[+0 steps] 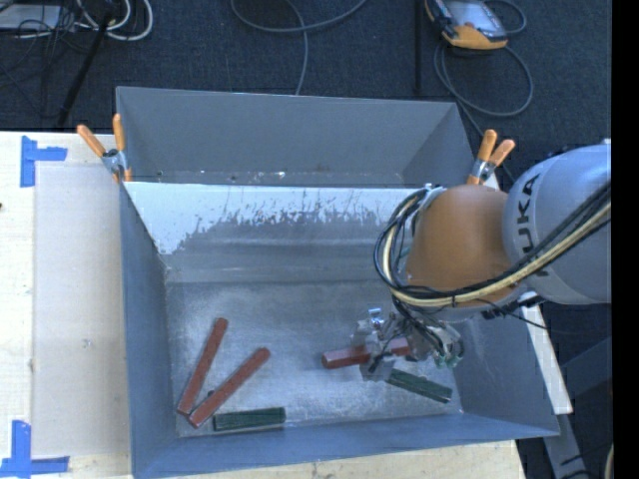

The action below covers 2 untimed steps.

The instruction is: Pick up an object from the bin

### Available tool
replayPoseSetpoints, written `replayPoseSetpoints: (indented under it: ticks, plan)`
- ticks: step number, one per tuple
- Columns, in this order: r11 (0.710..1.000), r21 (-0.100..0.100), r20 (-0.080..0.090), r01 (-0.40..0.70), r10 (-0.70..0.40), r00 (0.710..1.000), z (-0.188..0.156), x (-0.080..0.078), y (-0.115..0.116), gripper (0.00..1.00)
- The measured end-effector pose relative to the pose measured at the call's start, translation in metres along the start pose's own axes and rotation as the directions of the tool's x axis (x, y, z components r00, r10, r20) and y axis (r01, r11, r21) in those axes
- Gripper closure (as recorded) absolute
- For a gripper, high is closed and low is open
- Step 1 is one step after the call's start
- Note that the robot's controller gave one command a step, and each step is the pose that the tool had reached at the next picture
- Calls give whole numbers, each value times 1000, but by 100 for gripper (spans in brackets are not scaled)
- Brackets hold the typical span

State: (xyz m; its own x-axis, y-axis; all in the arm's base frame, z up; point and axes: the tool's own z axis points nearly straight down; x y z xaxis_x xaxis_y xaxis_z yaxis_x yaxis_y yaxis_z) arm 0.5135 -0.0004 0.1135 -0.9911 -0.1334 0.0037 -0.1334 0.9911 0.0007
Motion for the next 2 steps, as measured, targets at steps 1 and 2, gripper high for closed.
replayPoseSetpoints:
  ticks: [1,2]
  plan:
    - [1000,0,2,0,0,1000,-13,0,0,100]
    - [1000,0,2,0,0,1000,-27,0,0,100]
